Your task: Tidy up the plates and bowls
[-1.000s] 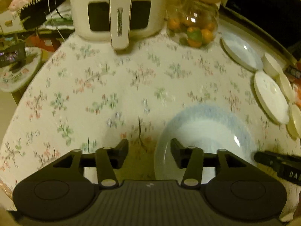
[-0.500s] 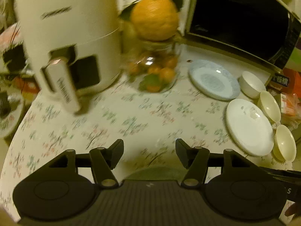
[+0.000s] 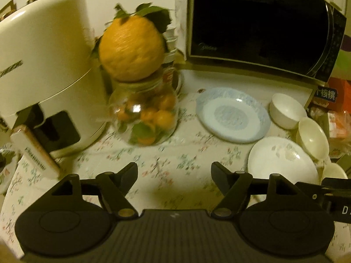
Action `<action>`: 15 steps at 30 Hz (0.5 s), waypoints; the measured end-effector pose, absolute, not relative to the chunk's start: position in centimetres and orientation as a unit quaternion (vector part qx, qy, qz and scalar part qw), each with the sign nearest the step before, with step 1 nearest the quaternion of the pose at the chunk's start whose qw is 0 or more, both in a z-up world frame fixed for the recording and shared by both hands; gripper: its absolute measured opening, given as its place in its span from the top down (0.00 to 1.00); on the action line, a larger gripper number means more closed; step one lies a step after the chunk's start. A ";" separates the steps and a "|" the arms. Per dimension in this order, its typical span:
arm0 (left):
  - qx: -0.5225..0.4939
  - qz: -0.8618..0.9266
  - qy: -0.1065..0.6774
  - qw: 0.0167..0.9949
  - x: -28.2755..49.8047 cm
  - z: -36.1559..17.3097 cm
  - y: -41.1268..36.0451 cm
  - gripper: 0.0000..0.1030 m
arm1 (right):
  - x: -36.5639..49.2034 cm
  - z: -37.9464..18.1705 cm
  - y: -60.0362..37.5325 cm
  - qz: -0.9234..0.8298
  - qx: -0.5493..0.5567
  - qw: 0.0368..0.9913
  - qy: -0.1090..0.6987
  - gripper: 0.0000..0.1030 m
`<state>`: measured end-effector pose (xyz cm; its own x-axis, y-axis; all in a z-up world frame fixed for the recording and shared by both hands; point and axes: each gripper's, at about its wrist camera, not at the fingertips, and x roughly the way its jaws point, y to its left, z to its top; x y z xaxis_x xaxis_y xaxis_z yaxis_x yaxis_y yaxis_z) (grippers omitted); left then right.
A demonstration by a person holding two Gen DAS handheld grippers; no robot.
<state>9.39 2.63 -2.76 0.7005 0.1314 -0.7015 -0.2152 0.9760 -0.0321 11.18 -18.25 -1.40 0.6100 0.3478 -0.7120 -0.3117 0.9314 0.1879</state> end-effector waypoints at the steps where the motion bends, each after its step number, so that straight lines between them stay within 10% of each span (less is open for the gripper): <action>1: -0.054 0.093 0.374 0.921 9.9 -2.8 2.5 0.28 | 11.6 -1.3 -18.2 0.187 0.020 0.896 0.402 0.29; 15: -0.062 0.078 0.355 0.930 16.6 -4.0 1.7 0.00 | 18.9 -2.2 -20.7 0.181 0.168 0.877 0.413 0.12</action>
